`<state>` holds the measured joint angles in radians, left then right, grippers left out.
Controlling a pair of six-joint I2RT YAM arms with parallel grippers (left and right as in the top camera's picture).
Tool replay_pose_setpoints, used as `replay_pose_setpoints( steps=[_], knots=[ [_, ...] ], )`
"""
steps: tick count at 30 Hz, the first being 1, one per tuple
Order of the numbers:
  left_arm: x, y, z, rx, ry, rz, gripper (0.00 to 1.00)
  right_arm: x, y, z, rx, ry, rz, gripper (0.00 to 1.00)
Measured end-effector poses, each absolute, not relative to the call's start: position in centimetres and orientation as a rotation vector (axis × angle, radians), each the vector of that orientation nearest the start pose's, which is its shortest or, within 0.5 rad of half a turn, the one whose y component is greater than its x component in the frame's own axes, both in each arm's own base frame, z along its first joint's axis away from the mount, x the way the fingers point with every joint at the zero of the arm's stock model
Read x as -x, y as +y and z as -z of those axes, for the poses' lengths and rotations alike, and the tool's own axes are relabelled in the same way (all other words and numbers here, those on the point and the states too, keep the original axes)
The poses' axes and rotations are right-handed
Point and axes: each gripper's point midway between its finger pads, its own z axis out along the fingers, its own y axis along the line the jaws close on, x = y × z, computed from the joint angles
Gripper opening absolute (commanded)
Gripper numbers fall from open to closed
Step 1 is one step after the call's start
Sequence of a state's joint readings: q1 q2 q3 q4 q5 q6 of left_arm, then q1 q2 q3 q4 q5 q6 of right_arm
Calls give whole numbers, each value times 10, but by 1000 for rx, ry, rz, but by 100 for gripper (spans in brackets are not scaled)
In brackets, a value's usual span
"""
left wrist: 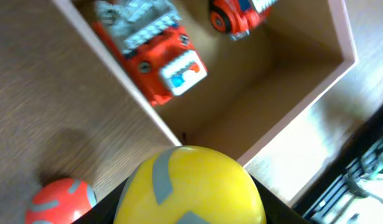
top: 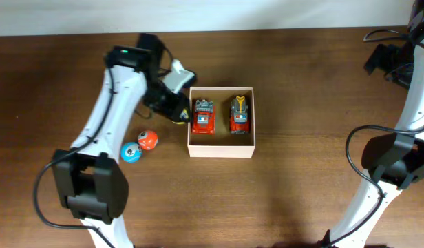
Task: Pack container
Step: 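Carry the yellow ball right into the box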
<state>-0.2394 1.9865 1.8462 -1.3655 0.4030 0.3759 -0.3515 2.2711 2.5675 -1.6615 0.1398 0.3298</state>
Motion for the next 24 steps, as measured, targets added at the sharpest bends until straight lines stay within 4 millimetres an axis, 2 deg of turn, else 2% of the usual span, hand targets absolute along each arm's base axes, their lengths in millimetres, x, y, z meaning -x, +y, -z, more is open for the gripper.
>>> replay_pose_setpoints(
  steps=[7, 12, 22, 23, 24],
  knots=[
    [-348, -190, -143, -1150, 2808, 478, 49, -421, -180, -205, -999, 2755, 208, 99],
    [-349, -203, -142, -1200, 2766, 445, 50, -421, -180, -205, -999, 2755, 209, 99],
    [-336, -199, -117, -1226, 2821, 435, 50, -421, -180, -205, -1000, 2755, 208, 99],
    [-336, -199, -116, -1226, 2824, 434, 51, -421, -180, -205, -999, 2755, 208, 99],
    [-335, -199, -114, -1227, 2827, 434, 56, -421, -180, -205, -999, 2755, 209, 99]
  ],
)
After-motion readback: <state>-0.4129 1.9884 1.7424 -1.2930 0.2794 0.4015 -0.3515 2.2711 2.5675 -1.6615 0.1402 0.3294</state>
